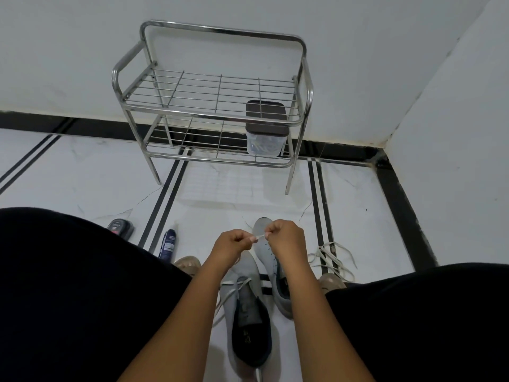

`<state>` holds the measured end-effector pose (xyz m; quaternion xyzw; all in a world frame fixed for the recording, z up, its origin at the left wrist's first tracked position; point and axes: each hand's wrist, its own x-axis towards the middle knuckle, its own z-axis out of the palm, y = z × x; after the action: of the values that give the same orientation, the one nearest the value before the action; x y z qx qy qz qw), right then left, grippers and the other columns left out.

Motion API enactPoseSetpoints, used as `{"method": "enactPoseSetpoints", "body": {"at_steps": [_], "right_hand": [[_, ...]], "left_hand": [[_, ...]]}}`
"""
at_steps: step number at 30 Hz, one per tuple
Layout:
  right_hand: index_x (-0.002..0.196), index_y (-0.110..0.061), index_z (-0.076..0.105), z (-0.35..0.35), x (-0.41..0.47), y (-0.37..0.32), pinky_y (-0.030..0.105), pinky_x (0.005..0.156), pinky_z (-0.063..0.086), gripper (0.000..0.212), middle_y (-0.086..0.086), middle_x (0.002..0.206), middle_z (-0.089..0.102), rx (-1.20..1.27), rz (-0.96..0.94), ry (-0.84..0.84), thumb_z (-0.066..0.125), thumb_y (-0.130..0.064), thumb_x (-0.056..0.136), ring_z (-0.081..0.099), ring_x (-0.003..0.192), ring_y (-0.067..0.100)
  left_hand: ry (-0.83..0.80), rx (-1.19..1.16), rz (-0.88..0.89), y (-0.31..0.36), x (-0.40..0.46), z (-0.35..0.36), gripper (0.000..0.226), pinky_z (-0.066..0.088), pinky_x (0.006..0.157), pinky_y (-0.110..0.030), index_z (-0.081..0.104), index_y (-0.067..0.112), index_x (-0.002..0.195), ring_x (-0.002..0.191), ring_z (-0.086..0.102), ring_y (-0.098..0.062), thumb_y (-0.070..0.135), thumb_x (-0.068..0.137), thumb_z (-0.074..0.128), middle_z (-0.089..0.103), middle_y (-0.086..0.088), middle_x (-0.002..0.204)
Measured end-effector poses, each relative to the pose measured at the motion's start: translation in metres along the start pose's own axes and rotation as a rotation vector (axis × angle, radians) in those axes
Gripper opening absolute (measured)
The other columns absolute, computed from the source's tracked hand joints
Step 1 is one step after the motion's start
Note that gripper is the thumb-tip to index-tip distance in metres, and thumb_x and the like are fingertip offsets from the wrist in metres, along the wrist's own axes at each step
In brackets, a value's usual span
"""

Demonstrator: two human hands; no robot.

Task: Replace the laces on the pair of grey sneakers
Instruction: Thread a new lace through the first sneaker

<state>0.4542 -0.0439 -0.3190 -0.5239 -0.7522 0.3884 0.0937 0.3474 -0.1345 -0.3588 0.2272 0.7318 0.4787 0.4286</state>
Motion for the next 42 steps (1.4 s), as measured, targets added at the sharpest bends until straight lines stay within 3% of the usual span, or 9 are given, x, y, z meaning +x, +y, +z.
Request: {"method": "enactPoseSetpoints", "body": {"at_steps": [3,5,8,11,13,18,25,29,42], "right_hand": [[0.091,-0.017,0.071,0.013,0.006,0.018,0.034,0.078,0.056,0.024,0.005,0.099,0.07,0.002,0.093,0.02,0.05,-0.004,0.088,0.065,0.089,0.025],[0.096,-0.012,0.07,0.028,0.005,0.032,0.029,0.073,0.053,0.024,0.006,0.101,0.068,-0.095,0.132,-0.099,0.049,-0.006,0.089,0.064,0.094,0.028],[0.082,-0.011,0.066,0.06,-0.006,0.054,0.023,0.06,0.04,0.015,0.008,0.089,0.065,-0.266,0.119,-0.32,0.053,-0.011,0.087,0.063,0.096,0.029],[0.086,-0.012,0.062,0.088,-0.02,0.074,0.028,0.072,0.045,0.013,0.01,0.097,0.061,-0.372,0.08,-0.396,0.061,-0.025,0.085,0.061,0.095,0.027],[0.101,-0.01,0.066,0.097,-0.025,0.086,0.029,0.078,0.046,0.023,0.012,0.11,0.061,-0.385,0.065,-0.393,0.06,-0.028,0.087,0.061,0.101,0.029],[0.093,-0.015,0.072,0.102,-0.02,0.103,0.025,0.068,0.042,0.018,0.009,0.098,0.07,-0.244,0.214,-0.347,0.056,-0.017,0.085,0.064,0.093,0.027],[0.057,-0.02,0.053,0.107,-0.014,0.113,0.024,0.059,0.038,0.029,0.002,0.074,0.061,-0.153,0.296,-0.33,0.059,-0.023,0.086,0.062,0.08,0.021],[0.053,-0.019,0.046,0.106,-0.012,0.114,0.024,0.056,0.033,0.039,0.005,0.072,0.057,-0.136,0.301,-0.33,0.061,-0.028,0.087,0.053,0.074,0.017],[0.053,-0.021,0.052,0.111,-0.012,0.117,0.023,0.056,0.036,0.032,0.001,0.071,0.06,-0.12,0.301,-0.313,0.059,-0.019,0.084,0.057,0.073,0.018]], "left_hand": [[0.16,0.155,-0.08,-0.016,0.011,-0.005,0.015,0.045,0.069,-0.027,0.065,0.018,0.077,0.069,0.061,-0.016,0.022,0.09,0.062,0.065,0.0,0.08],[0.207,0.263,-0.16,-0.03,0.015,-0.006,0.017,0.046,0.068,-0.027,0.063,0.019,0.073,0.073,0.058,-0.018,0.025,0.089,0.061,0.063,0.003,0.079],[0.188,0.404,-0.294,-0.057,0.018,0.0,0.024,0.048,0.074,-0.028,0.06,0.019,0.063,0.083,0.062,-0.023,0.028,0.085,0.062,0.067,-0.003,0.082],[0.1,0.456,-0.358,-0.083,0.02,0.008,0.015,0.051,0.08,-0.03,0.069,0.015,0.075,0.093,0.065,-0.026,0.027,0.082,0.063,0.072,-0.008,0.095],[0.055,0.464,-0.38,-0.094,0.016,0.016,0.014,0.051,0.081,-0.029,0.066,0.019,0.073,0.095,0.065,-0.025,0.028,0.083,0.062,0.071,-0.006,0.095],[0.072,0.502,-0.419,-0.118,0.012,0.032,0.023,0.053,0.081,-0.035,0.058,0.028,0.058,0.093,0.064,-0.027,0.03,0.08,0.054,0.069,-0.003,0.096],[0.145,0.448,-0.449,-0.127,0.009,0.043,0.016,0.049,0.088,-0.038,0.066,0.027,0.074,0.097,0.062,-0.026,0.03,0.085,0.054,0.068,0.0,0.101],[0.245,0.458,-0.457,-0.129,0.007,0.05,0.023,0.047,0.087,-0.038,0.072,0.027,0.092,0.099,0.061,-0.027,0.033,0.086,0.052,0.065,-0.001,0.108],[0.275,0.633,-0.357,-0.124,0.0,0.057,0.018,0.047,0.084,-0.031,0.074,0.031,0.087,0.101,0.058,-0.022,0.035,0.086,0.056,0.06,0.001,0.109]]}}
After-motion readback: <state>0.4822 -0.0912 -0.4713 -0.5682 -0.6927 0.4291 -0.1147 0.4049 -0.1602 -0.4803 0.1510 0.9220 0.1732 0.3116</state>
